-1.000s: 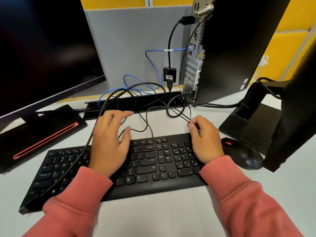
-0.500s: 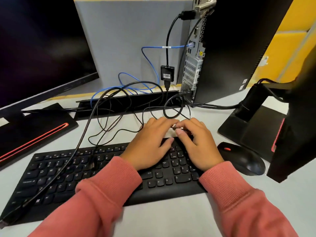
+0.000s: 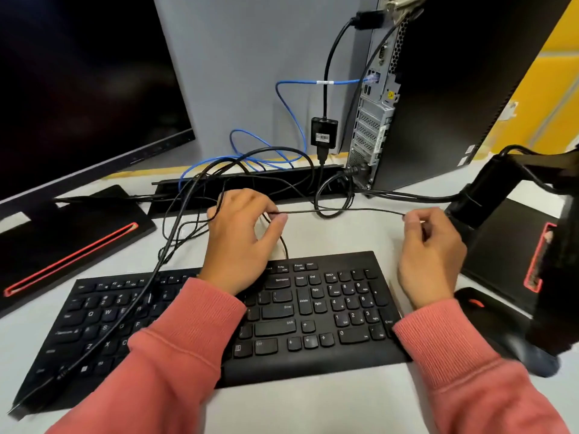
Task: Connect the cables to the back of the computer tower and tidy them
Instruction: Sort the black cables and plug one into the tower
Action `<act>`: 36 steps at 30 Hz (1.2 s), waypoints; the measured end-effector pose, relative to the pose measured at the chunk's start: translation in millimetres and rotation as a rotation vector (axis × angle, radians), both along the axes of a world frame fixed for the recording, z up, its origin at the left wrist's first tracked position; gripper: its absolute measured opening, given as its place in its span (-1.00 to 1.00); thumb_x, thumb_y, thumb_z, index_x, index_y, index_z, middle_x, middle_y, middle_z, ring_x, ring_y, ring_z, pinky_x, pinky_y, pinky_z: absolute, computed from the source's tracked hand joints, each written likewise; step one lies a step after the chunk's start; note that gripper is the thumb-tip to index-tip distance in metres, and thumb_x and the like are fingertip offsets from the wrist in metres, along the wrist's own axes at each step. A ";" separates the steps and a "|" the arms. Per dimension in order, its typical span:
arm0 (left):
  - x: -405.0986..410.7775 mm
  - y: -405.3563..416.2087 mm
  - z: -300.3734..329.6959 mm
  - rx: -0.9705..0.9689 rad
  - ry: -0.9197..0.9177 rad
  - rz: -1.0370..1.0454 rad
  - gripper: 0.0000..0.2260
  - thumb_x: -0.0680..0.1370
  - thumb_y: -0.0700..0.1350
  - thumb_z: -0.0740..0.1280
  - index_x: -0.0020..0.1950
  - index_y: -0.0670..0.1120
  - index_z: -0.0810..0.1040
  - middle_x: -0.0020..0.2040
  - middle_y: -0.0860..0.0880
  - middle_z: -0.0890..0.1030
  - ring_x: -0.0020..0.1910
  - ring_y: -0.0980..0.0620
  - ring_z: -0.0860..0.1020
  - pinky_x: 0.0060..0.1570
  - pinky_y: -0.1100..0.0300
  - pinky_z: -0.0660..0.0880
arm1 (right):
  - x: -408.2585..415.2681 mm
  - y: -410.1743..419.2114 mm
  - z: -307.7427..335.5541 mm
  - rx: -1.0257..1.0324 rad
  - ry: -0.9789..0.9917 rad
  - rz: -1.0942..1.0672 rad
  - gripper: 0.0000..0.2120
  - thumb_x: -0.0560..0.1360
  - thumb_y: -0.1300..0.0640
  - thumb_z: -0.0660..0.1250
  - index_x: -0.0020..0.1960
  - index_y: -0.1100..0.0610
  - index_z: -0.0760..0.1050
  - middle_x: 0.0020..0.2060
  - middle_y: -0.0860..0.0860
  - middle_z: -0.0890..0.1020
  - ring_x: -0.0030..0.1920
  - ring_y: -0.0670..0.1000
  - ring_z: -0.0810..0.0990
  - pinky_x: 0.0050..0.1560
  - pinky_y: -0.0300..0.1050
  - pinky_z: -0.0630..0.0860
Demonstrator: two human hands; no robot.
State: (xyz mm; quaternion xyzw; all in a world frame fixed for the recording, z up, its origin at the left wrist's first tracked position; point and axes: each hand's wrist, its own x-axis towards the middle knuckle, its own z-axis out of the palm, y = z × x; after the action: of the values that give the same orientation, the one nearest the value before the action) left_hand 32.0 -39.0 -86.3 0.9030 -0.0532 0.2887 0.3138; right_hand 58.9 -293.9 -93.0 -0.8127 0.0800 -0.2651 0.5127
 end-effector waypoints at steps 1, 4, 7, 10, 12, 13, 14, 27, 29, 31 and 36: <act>-1.1 0.9 0.9 -0.017 -0.014 0.011 -0.83 0.60 0.06 0.31 -0.08 0.00 0.57 -0.03 0.11 0.59 0.18 0.02 0.45 0.22 -0.13 0.39 | -1.1 2.0 -0.9 -0.068 0.000 0.031 -0.88 0.63 0.17 0.24 0.04 0.10 0.56 -0.10 0.09 0.59 -0.15 -0.10 0.52 -0.04 -0.23 0.49; -5.4 -3.8 0.1 -0.044 -0.049 -0.035 -0.80 0.64 0.00 0.31 -0.12 -0.04 0.58 -0.11 0.07 0.60 0.07 0.01 0.53 0.17 -0.06 0.42 | -11.4 16.8 3.7 -0.284 -0.049 0.200 -0.68 0.59 0.18 0.25 0.32 0.00 0.50 0.26 -0.02 0.47 0.30 0.00 0.42 0.32 -0.08 0.35; -8.0 -9.9 -1.4 -0.036 -0.021 -0.140 -0.83 0.67 -0.07 0.32 -0.08 -0.07 0.61 -0.20 0.02 0.54 -0.16 0.01 0.51 -0.05 0.04 0.45 | -22.0 36.4 18.9 -0.326 -0.173 0.414 -0.58 0.51 0.14 0.29 0.36 -0.02 0.47 0.28 -0.08 0.49 0.35 -0.01 0.43 0.39 0.13 0.36; -9.4 -9.7 0.5 -0.099 -0.031 -0.147 -0.82 0.67 -0.12 0.31 -0.12 -0.09 0.56 -0.21 0.01 0.50 -0.20 0.04 0.50 -0.12 0.10 0.45 | -30.0 59.7 23.5 -0.326 -0.185 0.522 -0.70 0.53 0.00 0.31 0.25 -0.04 0.47 0.10 -0.14 0.55 0.20 -0.05 0.51 0.24 0.18 0.43; -11.0 -8.2 2.6 -0.172 -0.003 -0.133 -0.78 0.69 -0.10 0.27 -0.14 -0.09 0.51 -0.24 0.04 0.55 -0.21 0.07 0.55 -0.13 0.06 0.49 | -29.8 72.9 24.3 -0.338 -0.217 0.485 -0.85 0.57 -0.08 0.27 0.07 -0.05 0.48 -0.08 -0.15 0.54 0.04 -0.05 0.52 0.13 0.11 0.44; -11.6 -7.8 2.8 -0.222 0.027 -0.133 -0.78 0.69 -0.09 0.26 -0.14 -0.08 0.50 -0.26 0.04 0.58 -0.23 0.08 0.59 -0.13 0.05 0.52 | -27.9 76.3 24.6 -0.319 -0.236 0.466 -0.86 0.60 -0.07 0.25 -0.06 -0.02 0.46 -0.19 -0.13 0.50 -0.06 -0.03 0.50 0.03 0.09 0.44; -12.7 -7.0 3.4 -0.269 0.055 -0.140 -0.79 0.69 -0.08 0.26 -0.13 -0.07 0.50 -0.30 0.03 0.60 -0.27 0.07 0.60 -0.16 0.05 0.53 | -24.4 78.1 24.7 -0.270 -0.261 0.442 -0.77 0.63 -0.01 0.24 -0.17 0.05 0.41 -0.28 -0.10 0.44 -0.16 0.00 0.45 -0.08 0.07 0.42; -18.2 22.2 1.2 -0.219 -0.013 -0.154 -0.87 0.65 -0.10 0.35 -0.08 -0.06 0.63 -0.23 -0.05 0.58 -0.22 -0.05 0.52 -0.14 -0.05 0.46 | 21.8 34.3 37.7 -0.034 -0.011 -0.195 -0.73 0.57 0.16 0.28 0.24 -0.04 0.56 0.20 0.06 0.48 0.27 0.14 0.44 0.22 -0.04 0.34; -16.9 20.9 -1.1 -0.196 -0.031 -0.149 -0.85 0.65 -0.03 0.34 -0.02 -0.02 0.68 -0.21 -0.03 0.61 -0.20 -0.05 0.57 -0.13 -0.05 0.49 | 4.2 52.4 38.7 -0.240 -0.157 -0.051 -0.46 0.45 0.24 0.31 0.40 -0.07 0.46 0.35 0.02 0.40 0.40 0.10 0.32 0.41 0.13 0.24; -16.4 17.0 -2.6 -0.136 -0.035 -0.159 -0.84 0.64 0.00 0.34 0.04 0.01 0.71 -0.23 0.01 0.60 -0.21 0.00 0.56 -0.16 -0.04 0.50 | -14.2 79.2 32.0 -0.361 -0.353 0.318 -0.41 0.35 0.29 0.29 0.37 0.04 0.50 0.27 0.02 0.48 0.35 0.04 0.40 0.40 0.18 0.27; -15.6 20.1 -0.1 -0.163 -0.097 -0.085 -0.88 0.62 -0.09 0.40 0.05 -0.01 0.74 -0.31 0.01 0.51 -0.30 0.03 0.49 -0.24 0.09 0.44 | -31.5 105.5 14.9 -0.336 -0.277 0.677 -0.68 0.54 0.20 0.24 0.26 0.04 0.57 -0.13 -0.13 0.54 -0.10 -0.05 0.54 0.03 -0.01 0.50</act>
State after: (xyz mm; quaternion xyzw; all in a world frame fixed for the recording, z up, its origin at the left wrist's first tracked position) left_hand 16.4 -18.9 -86.4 0.8563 -0.0831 0.3219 0.3952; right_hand 27.3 -188.4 -78.1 -0.8221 -0.3065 -0.1978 0.4371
